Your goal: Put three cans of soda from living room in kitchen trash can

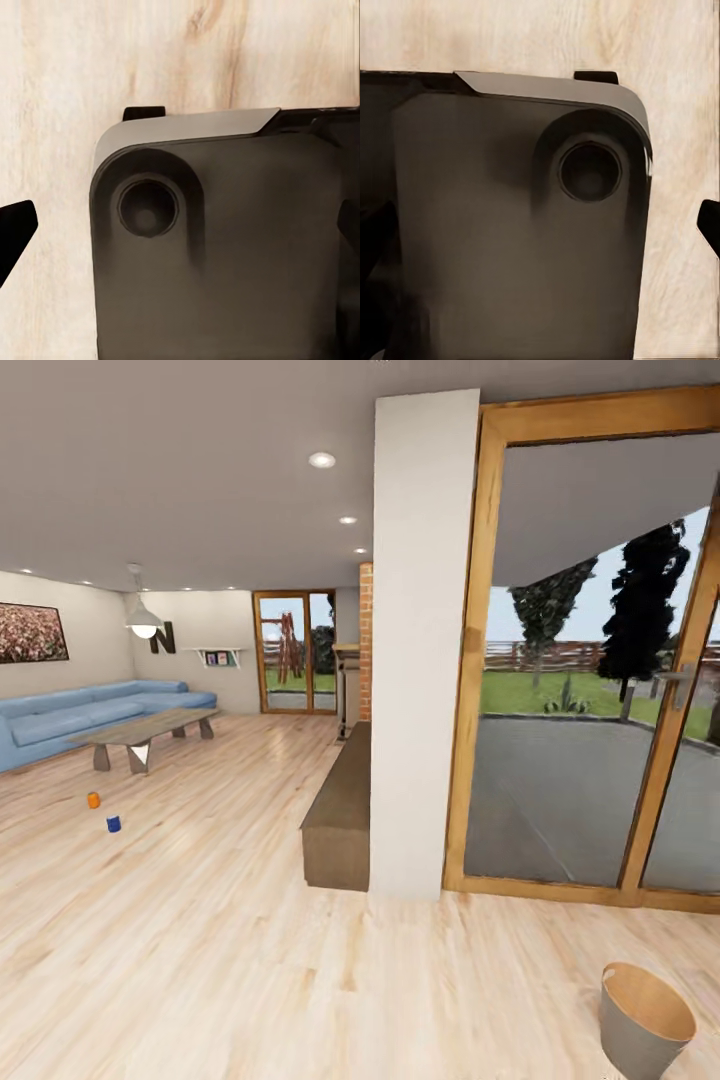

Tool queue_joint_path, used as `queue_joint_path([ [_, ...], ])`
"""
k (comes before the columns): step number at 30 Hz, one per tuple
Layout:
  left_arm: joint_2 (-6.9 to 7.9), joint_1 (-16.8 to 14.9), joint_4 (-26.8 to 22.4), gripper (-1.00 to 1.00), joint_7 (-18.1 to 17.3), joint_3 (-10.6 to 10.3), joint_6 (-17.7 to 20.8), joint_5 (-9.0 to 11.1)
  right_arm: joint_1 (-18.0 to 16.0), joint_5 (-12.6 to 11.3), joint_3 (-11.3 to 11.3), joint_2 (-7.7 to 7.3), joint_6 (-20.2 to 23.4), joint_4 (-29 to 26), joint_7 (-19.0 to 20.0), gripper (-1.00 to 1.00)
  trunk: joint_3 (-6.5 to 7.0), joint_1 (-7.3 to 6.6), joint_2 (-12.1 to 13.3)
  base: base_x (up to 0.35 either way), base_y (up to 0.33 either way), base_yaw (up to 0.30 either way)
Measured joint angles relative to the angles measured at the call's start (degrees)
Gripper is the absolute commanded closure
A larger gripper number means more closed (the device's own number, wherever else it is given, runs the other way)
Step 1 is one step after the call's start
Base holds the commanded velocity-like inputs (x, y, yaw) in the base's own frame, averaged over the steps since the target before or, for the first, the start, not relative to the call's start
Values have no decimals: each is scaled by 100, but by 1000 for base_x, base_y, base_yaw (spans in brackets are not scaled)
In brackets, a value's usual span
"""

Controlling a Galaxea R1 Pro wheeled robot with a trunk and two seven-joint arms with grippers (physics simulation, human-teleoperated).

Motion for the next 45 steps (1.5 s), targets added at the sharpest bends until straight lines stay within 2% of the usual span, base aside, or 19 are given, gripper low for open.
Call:
queue_joint_path([
  [14, -7, 0, 0, -100, 3, 4, 0, 7, 0, 0, 0, 9, 1, 5, -4, -100, 83, 0, 0, 42, -296, -203],
  [22, -11, 0, -64, -100, 3, 4, 0, 7, 0, 0, 11, 21, -4, 6, -15, -100, 121, 0, 0, 231, -254, -130],
  [38, -12, 0, -79, -100, 3, 4, 0, 7, 0, 4, 27, 23, 4, 6, -8, -100, 133, 0, 0, 263, -204, -13],
  [45, -12, 0, -79, -100, 3, 4, -6, 4, 0, 0, 24, 19, 4, 6, 5, -100, 133, 2, -2, 261, -209, -212],
])
